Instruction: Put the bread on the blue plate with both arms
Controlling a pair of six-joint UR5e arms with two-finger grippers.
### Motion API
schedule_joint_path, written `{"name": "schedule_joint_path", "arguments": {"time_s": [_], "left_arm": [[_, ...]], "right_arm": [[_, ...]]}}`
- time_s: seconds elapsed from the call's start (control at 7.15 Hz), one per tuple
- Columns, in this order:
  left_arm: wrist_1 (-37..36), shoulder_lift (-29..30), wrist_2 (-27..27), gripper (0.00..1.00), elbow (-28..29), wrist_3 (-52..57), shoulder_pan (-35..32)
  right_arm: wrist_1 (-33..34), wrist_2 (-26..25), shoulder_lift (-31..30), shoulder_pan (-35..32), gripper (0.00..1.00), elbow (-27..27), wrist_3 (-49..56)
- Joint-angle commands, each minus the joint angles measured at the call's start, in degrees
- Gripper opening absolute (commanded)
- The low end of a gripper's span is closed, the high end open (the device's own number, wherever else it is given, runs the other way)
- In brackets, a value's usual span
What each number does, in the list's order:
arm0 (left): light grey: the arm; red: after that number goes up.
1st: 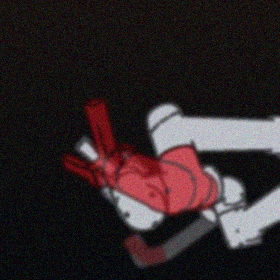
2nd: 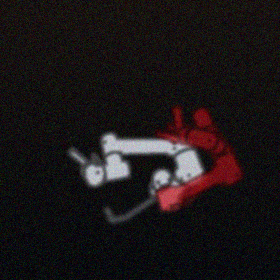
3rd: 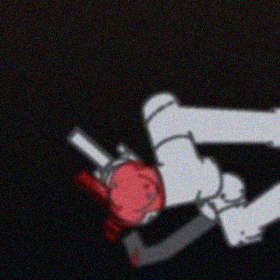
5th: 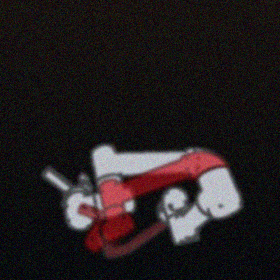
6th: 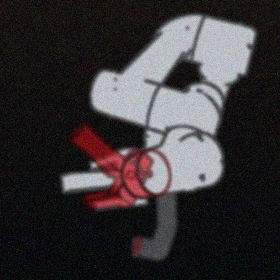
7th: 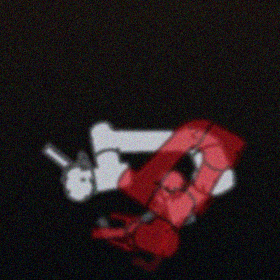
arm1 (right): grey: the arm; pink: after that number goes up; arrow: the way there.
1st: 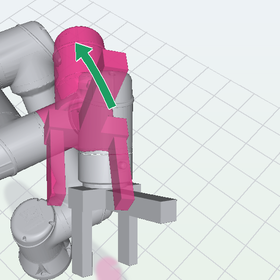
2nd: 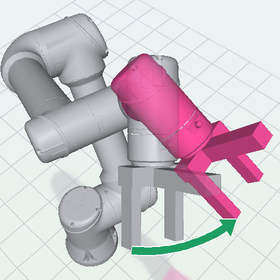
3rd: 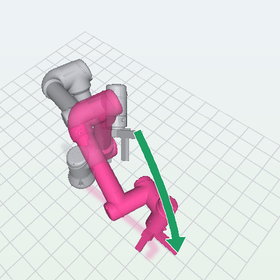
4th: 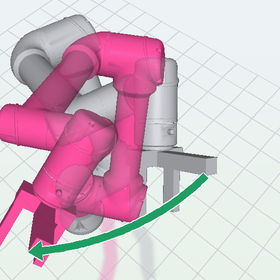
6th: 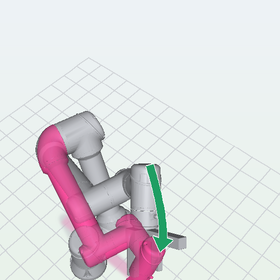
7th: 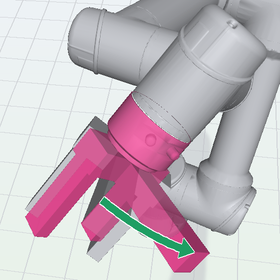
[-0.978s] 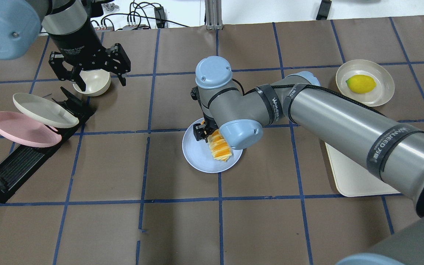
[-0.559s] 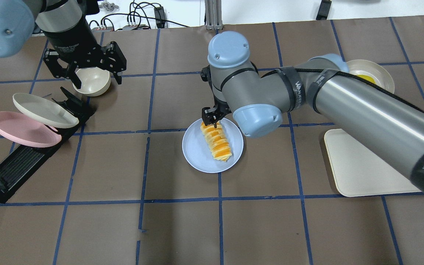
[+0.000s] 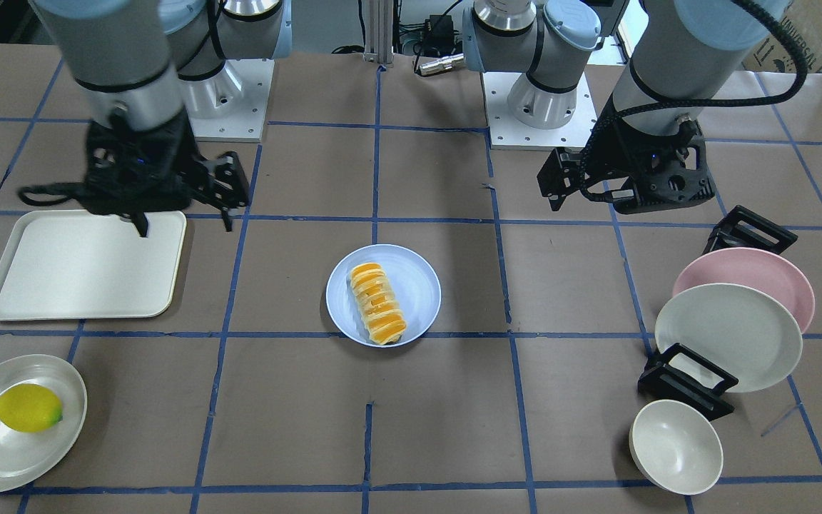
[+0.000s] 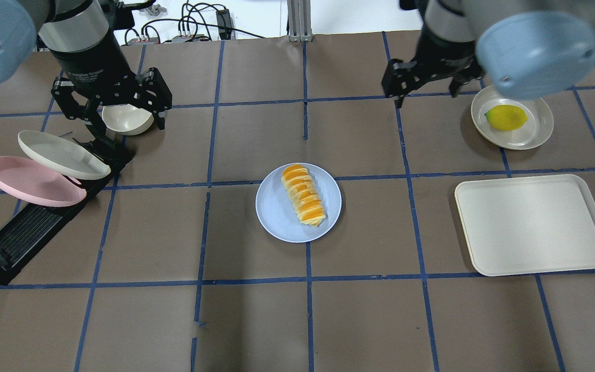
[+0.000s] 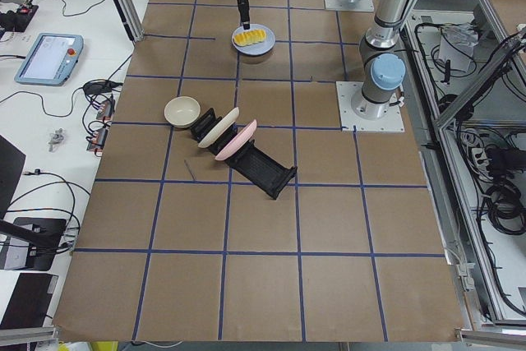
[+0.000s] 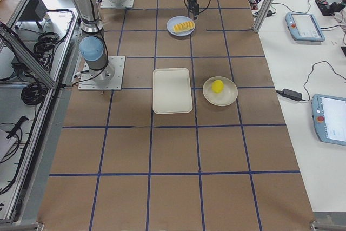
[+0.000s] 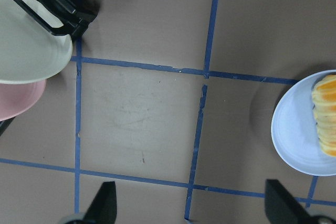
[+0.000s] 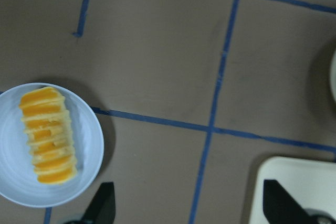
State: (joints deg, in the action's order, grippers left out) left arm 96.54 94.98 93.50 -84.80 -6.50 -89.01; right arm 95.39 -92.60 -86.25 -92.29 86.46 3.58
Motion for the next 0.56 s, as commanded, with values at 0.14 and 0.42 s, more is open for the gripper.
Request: {"name": "schedule_joint_path", "arguments": {"time_s": [0.14, 0.42], "left_arm": [[-2.84, 0.38, -4.79, 1.00, -1.07, -0.18, -0.03], [-3.02, 0.29, -4.73, 1.00, -1.07, -0.27, -0.02]], "right_arm": [[-8.56, 0.23, -2.87, 4.23, 1.00, -4.29, 0.02], [-8.38, 0.75, -3.13, 3.97, 1.00, -5.60, -0.16]]}}
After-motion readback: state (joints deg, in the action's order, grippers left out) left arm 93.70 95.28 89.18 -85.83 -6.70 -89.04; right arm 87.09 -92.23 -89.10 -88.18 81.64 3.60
